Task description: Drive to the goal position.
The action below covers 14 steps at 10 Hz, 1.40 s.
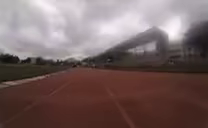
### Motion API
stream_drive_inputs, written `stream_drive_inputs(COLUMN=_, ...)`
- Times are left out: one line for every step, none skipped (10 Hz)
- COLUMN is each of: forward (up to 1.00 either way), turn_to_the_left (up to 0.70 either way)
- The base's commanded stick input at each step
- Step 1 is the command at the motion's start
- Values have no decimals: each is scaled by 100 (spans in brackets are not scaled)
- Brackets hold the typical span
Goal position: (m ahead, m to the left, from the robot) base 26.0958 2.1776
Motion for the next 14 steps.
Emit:
stream_drive_inputs(forward=70, turn_to_the_left=0)
stream_drive_inputs(forward=70, turn_to_the_left=0)
stream_drive_inputs(forward=70, turn_to_the_left=0)
stream_drive_inputs(forward=70, turn_to_the_left=0)
stream_drive_inputs(forward=70, turn_to_the_left=0)
stream_drive_inputs(forward=70, turn_to_the_left=0)
stream_drive_inputs(forward=70, turn_to_the_left=0)
stream_drive_inputs(forward=70, turn_to_the_left=0)
stream_drive_inputs(forward=70, turn_to_the_left=0)
stream_drive_inputs(forward=70, turn_to_the_left=0)
stream_drive_inputs(forward=70, turn_to_the_left=0)
stream_drive_inputs(forward=70, turn_to_the_left=0)
stream_drive_inputs(forward=70, turn_to_the_left=0)
stream_drive_inputs(forward=70, turn_to_the_left=0)
